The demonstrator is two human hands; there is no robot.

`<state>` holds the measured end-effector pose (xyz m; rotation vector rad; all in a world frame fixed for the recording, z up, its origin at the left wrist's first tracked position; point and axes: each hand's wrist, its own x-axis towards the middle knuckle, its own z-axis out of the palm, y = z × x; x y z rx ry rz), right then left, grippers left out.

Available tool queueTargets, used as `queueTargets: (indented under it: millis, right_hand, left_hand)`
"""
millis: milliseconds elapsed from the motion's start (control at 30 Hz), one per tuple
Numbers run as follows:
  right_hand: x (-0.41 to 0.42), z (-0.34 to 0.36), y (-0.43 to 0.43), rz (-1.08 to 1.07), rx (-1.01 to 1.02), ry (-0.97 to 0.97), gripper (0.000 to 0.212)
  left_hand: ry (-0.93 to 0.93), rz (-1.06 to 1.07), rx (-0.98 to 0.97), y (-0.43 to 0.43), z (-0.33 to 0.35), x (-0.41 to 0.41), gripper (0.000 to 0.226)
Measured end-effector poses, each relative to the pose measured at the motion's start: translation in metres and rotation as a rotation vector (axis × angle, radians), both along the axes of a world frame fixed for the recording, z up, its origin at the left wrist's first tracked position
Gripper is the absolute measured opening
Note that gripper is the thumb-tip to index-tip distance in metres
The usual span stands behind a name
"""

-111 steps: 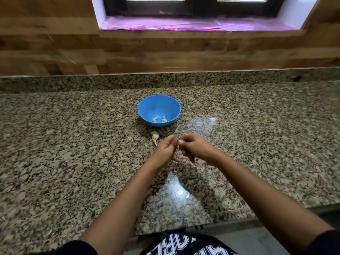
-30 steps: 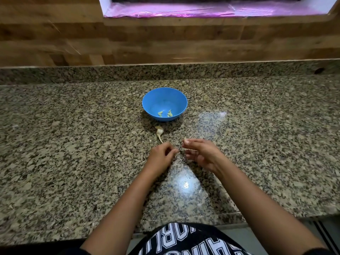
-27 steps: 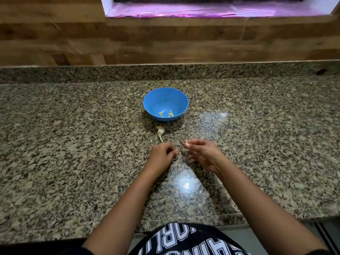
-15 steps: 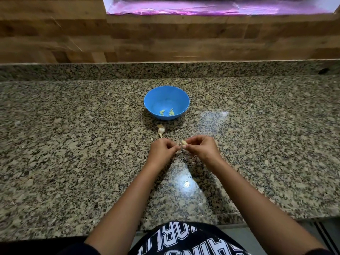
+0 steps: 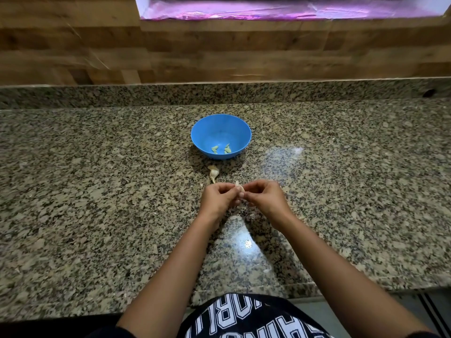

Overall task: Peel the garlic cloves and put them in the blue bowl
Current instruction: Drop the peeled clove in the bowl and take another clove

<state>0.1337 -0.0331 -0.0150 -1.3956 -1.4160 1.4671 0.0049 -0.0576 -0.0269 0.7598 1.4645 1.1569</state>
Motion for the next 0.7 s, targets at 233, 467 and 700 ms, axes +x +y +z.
queueTargets:
  millis: [233, 467, 700]
  right_hand:
    - [0.003, 0.007, 0.001, -0.001, -0.081, 0.054, 0.004]
    - [0.004, 0.012, 0.003, 0.078, -0.137, 0.073, 0.016]
    - [0.006, 0.006, 0.005, -0.078, -0.212, 0.271, 0.011]
  left_hand:
    - [-0.012, -0.002, 0.030, 0.003, -0.002, -0.002, 0.005]
    - [0.067, -0.020, 0.015, 0.005, -0.004, -0.004, 0.009]
    - [0.258, -0.007, 0.012, 0.007, -0.009, -0.005, 0.008]
